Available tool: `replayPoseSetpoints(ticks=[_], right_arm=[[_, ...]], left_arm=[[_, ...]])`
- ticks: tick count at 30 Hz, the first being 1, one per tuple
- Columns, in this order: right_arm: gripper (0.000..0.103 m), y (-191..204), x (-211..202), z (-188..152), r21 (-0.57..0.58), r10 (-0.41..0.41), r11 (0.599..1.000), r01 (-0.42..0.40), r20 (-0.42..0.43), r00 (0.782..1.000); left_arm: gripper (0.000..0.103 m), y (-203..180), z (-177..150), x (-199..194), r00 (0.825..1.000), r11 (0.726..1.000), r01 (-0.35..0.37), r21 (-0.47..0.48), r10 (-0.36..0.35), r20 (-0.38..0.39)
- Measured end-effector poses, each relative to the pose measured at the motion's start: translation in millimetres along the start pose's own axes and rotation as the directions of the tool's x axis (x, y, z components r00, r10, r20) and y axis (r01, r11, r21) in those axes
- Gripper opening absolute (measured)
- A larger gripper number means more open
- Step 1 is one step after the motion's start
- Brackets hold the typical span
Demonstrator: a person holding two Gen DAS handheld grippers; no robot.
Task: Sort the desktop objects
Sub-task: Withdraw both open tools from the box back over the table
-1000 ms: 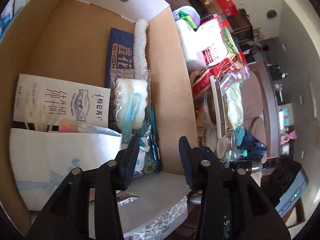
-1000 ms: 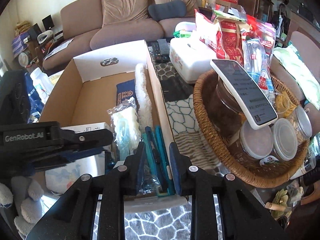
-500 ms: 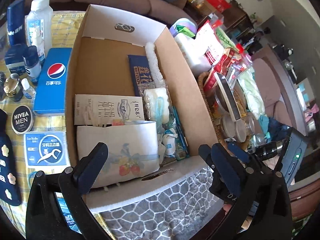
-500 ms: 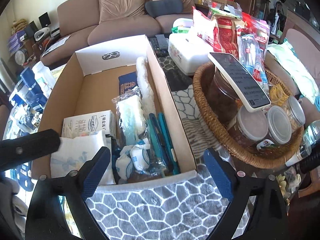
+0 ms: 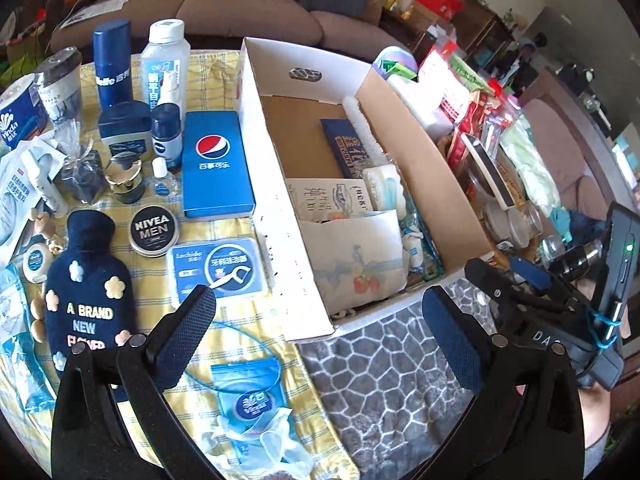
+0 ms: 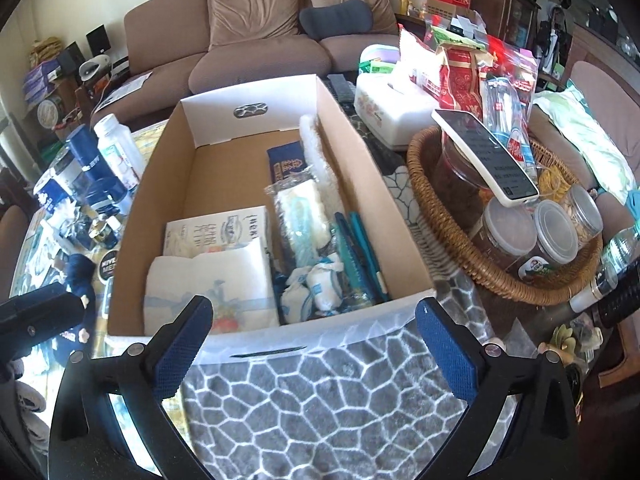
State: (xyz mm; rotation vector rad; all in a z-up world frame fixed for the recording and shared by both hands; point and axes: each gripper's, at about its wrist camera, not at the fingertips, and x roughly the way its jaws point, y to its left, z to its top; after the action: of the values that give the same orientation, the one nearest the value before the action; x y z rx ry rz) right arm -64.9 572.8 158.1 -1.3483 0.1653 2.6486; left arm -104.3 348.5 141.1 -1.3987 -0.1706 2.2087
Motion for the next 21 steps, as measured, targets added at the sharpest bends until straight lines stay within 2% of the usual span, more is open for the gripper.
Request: replayPoseSetpoints(ticks=[4, 10, 18, 21], right_arm=[[0.103, 20, -12, -8, -0.001, 0.020, 1.000, -0.020, 0.000, 1.000], [0.103, 68, -32, -23, -0.038, 0.056, 0.998, -0.055, 0.011, 0.998], [0.103, 153, -56, -42, -0.109, 0.151, 0.983, -0.148, 0.021, 0.988], [0.103, 190, -59, -52, -0.149, 0.185, 0.972, -0.179, 0.023, 0.983]], left_arm=[[0.103, 27, -16, -28, 0.999, 0.999, -0.036, 0.027, 0.035, 0.036], [0.103, 86, -47, -71, 0.996, 0.997, -0.069, 0.040, 0.066, 0.058], [0.103, 199, -102, -129, 0.980, 0.983, -0.182, 0.017, 0.180, 0.087], [0.103, 239, -116, -144, 0.977, 0.981, -0.196, -0.003, 0.196, 0.087]])
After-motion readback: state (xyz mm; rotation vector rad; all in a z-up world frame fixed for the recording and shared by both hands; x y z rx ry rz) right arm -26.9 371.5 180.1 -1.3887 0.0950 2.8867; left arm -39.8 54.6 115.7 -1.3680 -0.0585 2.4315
